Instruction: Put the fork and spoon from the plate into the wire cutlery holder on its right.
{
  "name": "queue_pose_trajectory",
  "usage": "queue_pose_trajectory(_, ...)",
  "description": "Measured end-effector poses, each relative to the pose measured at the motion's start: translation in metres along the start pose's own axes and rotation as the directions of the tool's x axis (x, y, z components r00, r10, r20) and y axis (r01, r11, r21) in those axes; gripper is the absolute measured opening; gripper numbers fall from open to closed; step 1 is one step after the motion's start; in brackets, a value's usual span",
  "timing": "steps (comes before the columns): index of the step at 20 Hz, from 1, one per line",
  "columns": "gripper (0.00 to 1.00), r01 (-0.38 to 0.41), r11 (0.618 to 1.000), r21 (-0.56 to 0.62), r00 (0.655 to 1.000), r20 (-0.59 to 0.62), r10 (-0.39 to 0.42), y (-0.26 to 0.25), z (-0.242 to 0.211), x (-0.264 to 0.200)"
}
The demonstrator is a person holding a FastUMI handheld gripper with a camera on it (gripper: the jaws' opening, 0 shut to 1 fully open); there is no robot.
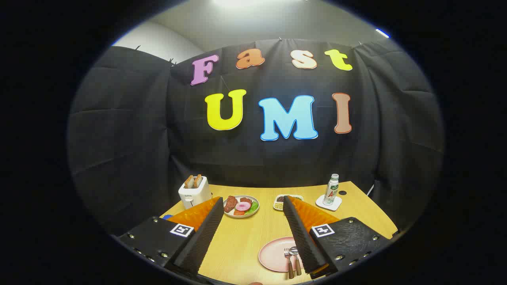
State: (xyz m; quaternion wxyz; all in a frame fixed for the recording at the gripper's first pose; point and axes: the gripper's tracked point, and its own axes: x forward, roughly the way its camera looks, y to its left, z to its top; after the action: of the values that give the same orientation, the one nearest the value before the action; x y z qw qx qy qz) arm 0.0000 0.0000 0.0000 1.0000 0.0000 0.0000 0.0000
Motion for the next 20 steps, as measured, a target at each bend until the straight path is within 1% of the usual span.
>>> queue_pose_trajectory(4,0.92,0.006,1.000,0.005,1.000,-0.010,-0.005,-0.003,-0.003,0.001)
queue_pose_trajectory(7,0.93,0.031,1.000,-0.003,0.999,-0.021,-0.031,-0.009,-0.004,0.002)
queue_pose_trajectory(13,0.93,0.043,0.999,0.007,0.998,-0.040,-0.043,-0.014,-0.008,0.006)
queue_pose_trajectory(15,0.92,0.082,0.997,0.004,0.993,-0.087,-0.081,-0.026,-0.022,0.008)
queue_pose_trajectory(17,0.93,0.130,0.991,-0.012,0.979,-0.158,-0.131,-0.038,-0.039,0.010)
queue_pose_trajectory(19,0.93,0.181,0.983,-0.030,0.955,-0.233,-0.183,-0.052,-0.058,0.014)
queue_pose_trajectory(20,0.93,0.209,0.977,-0.039,0.936,-0.280,-0.212,-0.061,-0.070,0.015)
